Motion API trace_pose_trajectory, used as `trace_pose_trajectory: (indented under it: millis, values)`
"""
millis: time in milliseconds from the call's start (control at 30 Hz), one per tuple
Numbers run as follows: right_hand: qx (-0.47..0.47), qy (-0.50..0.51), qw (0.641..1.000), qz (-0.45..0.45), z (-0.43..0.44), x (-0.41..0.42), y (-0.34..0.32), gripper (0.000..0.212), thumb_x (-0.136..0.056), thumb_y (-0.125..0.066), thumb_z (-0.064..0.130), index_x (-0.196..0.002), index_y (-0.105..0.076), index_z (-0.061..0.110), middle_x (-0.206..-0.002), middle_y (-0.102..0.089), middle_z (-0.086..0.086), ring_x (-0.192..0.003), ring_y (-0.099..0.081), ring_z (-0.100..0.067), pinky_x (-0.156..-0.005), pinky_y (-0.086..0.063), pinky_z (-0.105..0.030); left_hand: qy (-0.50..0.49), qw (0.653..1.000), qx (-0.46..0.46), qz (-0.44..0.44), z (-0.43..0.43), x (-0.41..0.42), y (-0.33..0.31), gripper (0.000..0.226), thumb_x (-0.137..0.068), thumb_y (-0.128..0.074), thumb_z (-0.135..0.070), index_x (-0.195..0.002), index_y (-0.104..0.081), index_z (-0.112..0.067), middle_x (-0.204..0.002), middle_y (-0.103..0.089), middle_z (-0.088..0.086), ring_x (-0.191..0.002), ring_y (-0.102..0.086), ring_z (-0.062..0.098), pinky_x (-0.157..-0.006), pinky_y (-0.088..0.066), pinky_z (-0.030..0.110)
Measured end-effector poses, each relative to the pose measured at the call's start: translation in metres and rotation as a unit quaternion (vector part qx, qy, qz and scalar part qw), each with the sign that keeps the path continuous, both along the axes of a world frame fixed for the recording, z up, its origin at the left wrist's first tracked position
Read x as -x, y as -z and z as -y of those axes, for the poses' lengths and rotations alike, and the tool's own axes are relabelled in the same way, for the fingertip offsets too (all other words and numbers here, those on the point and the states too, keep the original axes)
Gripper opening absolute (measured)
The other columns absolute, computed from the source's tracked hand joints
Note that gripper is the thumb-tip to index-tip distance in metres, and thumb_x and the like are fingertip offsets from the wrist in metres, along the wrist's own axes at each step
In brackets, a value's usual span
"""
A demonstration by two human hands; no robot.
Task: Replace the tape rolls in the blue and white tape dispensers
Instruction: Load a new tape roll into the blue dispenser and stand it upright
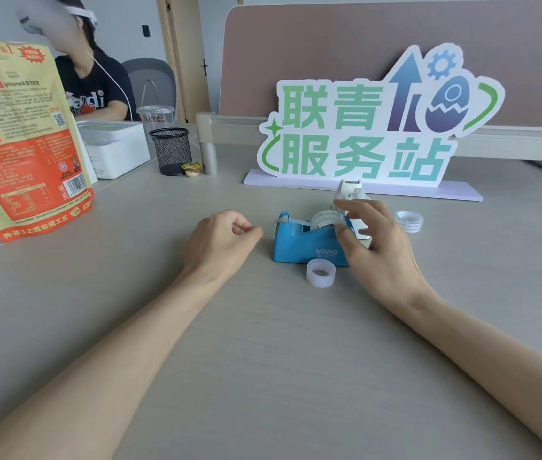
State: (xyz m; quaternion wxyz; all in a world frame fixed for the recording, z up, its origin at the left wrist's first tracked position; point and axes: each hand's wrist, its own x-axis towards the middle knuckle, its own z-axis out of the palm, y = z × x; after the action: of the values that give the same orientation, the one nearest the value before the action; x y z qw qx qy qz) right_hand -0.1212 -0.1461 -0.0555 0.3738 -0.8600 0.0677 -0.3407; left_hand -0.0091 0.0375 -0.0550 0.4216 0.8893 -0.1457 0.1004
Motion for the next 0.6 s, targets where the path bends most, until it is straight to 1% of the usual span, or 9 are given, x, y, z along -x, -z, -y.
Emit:
trace_pose_trajectory:
  millis: [67, 133, 233, 300, 367, 400, 467, 533, 600]
  values:
    - [-0.007, 0.001, 1.0, 0.002, -0.001, 0.0, 0.0, 0.035, -0.093, -0.054, 0.014, -0.127, -0.06, 0.021, -0.125, -0.054, 0.008, -0.114, -0.053, -0.01, -0.098, -0.045, -0.028, 0.025, 0.999, -0.04, 0.01, 0.005, 0.0, 0.002, 0.013, -0.078, -0.062, -0.035, -0.071, -0.064, -0.025, -0.067, -0.058, -0.013, -0.09, -0.06, 0.021, -0.074, -0.044, 0.031]
    - [-0.016, 0.001, 1.0, 0.001, -0.001, -0.001, 0.0, 0.035, -0.093, -0.054, 0.015, -0.127, -0.061, 0.021, -0.125, -0.054, 0.009, -0.113, -0.054, -0.01, -0.099, -0.046, -0.03, 0.039, 0.996, -0.083, 0.011, 0.01, -0.001, 0.003, 0.015, -0.08, -0.06, -0.035, -0.07, -0.063, -0.024, -0.069, -0.058, -0.013, -0.098, -0.056, 0.023, -0.08, -0.035, 0.032]
    - [-0.023, 0.001, 1.0, -0.002, -0.001, -0.001, 0.0, 0.034, -0.093, -0.054, 0.015, -0.126, -0.061, 0.022, -0.125, -0.054, 0.009, -0.113, -0.054, -0.011, -0.099, -0.047, -0.031, 0.057, 0.992, -0.114, -0.019, 0.014, -0.003, 0.003, 0.023, -0.084, -0.054, -0.034, -0.071, -0.064, -0.018, -0.071, -0.062, -0.005, -0.098, -0.055, 0.025, -0.079, -0.028, 0.032]
    - [-0.031, 0.0, 1.0, -0.006, 0.0, 0.0, 0.001, 0.035, -0.093, -0.054, 0.016, -0.127, -0.06, 0.023, -0.126, -0.054, 0.008, -0.113, -0.054, -0.011, -0.1, -0.046, -0.03, 0.067, 0.989, -0.128, -0.029, 0.014, -0.004, 0.003, 0.023, -0.086, -0.053, -0.035, -0.066, -0.059, -0.023, -0.067, -0.057, -0.01, -0.098, -0.055, 0.024, -0.08, -0.028, 0.033]
    - [-0.042, -0.004, 0.999, -0.023, 0.001, 0.0, 0.0, 0.04, -0.09, -0.057, 0.017, -0.129, -0.058, 0.026, -0.128, -0.054, 0.007, -0.116, -0.053, -0.01, -0.099, -0.044, -0.028, 0.068, 0.988, -0.139, -0.014, 0.013, -0.006, 0.004, 0.013, -0.085, -0.054, -0.036, -0.075, -0.059, -0.029, -0.073, -0.056, -0.014, -0.103, -0.052, 0.02, -0.081, -0.026, 0.035]
    - [-0.057, -0.01, 0.998, -0.036, 0.002, 0.0, 0.001, 0.043, -0.088, -0.059, 0.017, -0.13, -0.057, 0.028, -0.129, -0.054, 0.007, -0.117, -0.053, -0.01, -0.099, -0.043, -0.027, 0.065, 0.988, -0.142, -0.005, 0.013, -0.006, 0.004, 0.007, -0.083, -0.055, -0.036, -0.083, -0.06, -0.031, -0.079, -0.058, -0.014, -0.105, -0.051, 0.018, -0.08, -0.024, 0.035]
    - [-0.111, -0.042, 0.991, -0.068, 0.005, -0.001, 0.001, 0.052, -0.084, -0.063, 0.015, -0.132, -0.054, 0.032, -0.129, -0.058, 0.007, -0.117, -0.055, -0.007, -0.098, -0.046, -0.027, 0.059, 0.99, -0.131, 0.01, 0.012, -0.005, 0.006, 0.011, -0.08, -0.059, -0.035, -0.09, -0.061, -0.032, -0.087, -0.061, -0.014, -0.107, -0.049, 0.015, -0.078, -0.022, 0.035]
    - [-0.148, -0.068, 0.981, -0.102, 0.007, -0.002, 0.002, 0.06, -0.08, -0.069, 0.013, -0.134, -0.052, 0.032, -0.123, -0.064, 0.006, -0.111, -0.059, -0.004, -0.096, -0.051, -0.028, 0.059, 0.992, -0.104, 0.031, 0.01, -0.003, 0.007, 0.01, -0.077, -0.062, -0.032, -0.087, -0.064, -0.029, -0.088, -0.062, -0.012, -0.105, -0.049, 0.014, -0.077, -0.021, 0.034]
    - [-0.14, -0.059, 0.982, -0.116, 0.009, -0.003, 0.003, 0.065, -0.076, -0.076, 0.015, -0.134, -0.051, 0.03, -0.118, -0.066, 0.005, -0.105, -0.06, -0.004, -0.09, -0.05, -0.023, 0.067, 0.992, -0.095, 0.049, 0.01, 0.0, 0.008, 0.006, -0.078, -0.062, -0.029, -0.083, -0.066, -0.03, -0.09, -0.063, -0.011, -0.103, -0.049, 0.014, -0.077, -0.021, 0.033]
